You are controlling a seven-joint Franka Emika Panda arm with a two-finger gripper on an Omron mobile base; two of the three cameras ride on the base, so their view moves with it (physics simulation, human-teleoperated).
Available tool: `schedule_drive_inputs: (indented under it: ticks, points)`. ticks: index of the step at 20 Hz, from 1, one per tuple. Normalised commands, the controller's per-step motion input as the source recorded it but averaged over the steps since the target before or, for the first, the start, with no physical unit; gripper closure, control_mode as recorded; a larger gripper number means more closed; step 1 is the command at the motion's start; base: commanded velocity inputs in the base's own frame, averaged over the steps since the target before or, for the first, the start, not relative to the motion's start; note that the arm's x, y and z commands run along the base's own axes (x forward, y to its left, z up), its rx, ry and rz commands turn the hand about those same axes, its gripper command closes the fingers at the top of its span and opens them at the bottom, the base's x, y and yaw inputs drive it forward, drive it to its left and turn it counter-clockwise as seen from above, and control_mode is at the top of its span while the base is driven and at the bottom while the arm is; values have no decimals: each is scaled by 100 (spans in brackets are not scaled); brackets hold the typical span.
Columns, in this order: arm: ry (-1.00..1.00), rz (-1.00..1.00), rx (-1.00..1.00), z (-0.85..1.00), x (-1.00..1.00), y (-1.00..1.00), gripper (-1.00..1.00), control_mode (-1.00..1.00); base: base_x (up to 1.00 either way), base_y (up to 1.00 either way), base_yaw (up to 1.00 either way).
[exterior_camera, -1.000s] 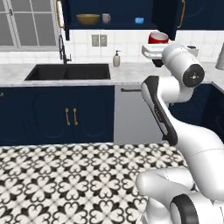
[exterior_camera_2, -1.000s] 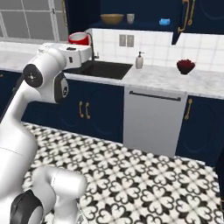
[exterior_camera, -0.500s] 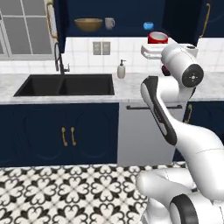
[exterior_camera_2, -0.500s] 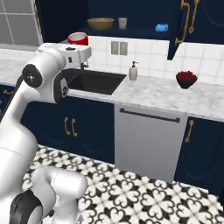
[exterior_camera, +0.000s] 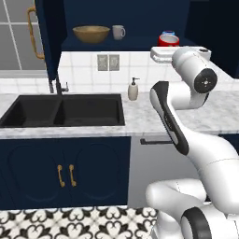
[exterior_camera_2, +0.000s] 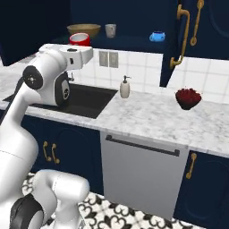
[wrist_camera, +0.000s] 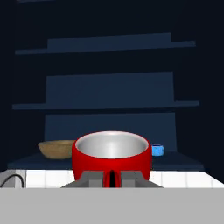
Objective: Gather all objects into one cabinet and sort the glasses and bowls to opposite sides.
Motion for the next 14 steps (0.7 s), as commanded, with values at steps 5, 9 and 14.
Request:
schedule_drive_inputs:
  ticks: [5,9,14]
  points:
    - [0,0,0,0,0,0,100,100,100,-38,0]
    - [0,0,0,0,0,0,100,100,100,-43,0]
    - [0,0,0,0,0,0,100,100,71,-29,-1]
